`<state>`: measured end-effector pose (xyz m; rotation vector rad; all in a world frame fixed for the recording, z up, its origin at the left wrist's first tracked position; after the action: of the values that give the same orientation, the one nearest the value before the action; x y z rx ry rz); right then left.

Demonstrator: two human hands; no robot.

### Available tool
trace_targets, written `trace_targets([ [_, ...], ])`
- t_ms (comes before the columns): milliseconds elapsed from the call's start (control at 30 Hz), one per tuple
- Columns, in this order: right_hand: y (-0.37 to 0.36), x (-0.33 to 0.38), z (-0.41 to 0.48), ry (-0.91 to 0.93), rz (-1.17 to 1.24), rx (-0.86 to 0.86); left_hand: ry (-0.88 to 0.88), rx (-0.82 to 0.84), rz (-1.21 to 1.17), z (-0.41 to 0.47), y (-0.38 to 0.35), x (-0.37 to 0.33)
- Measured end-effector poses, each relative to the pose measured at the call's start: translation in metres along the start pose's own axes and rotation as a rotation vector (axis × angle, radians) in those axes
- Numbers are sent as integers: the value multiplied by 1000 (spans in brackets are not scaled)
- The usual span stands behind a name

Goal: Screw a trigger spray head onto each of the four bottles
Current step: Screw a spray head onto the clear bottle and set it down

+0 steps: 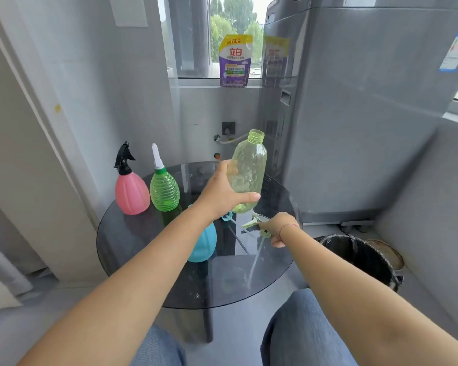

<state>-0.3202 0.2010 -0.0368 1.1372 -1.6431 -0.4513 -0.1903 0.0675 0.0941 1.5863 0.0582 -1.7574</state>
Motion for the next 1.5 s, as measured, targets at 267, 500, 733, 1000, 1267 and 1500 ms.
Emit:
trace_targets([
  [267,23,5,2,47,227,-71,3,16,3,-5,2,1],
  [500,131,95,-39,384,638,-196,40,-68,2,10,33,9],
  [733,193,196,-126,799,941,-115,116,-165,139,18,77,33],
  [1000,160,232,-149,920,1147,21,162,-191,293,12,111,61],
  [1267,150,240,-145,930,1243,-6,165,-160,385,10,116,77],
  [1500,142,242,-143,919,1265,26,216,-148,474,8,117,90],
])
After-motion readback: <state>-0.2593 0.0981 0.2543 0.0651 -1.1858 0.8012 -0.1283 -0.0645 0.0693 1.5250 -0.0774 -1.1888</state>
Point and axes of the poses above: each hand's wrist, its own z-axis towards the middle knuckle, its own y-axis out of the back of the hand, x = y × z, the point moved 7 cm from there along z, towards the middle knuckle, and after that the axes turned 4 degrees about -x, right-handed, at the moved point
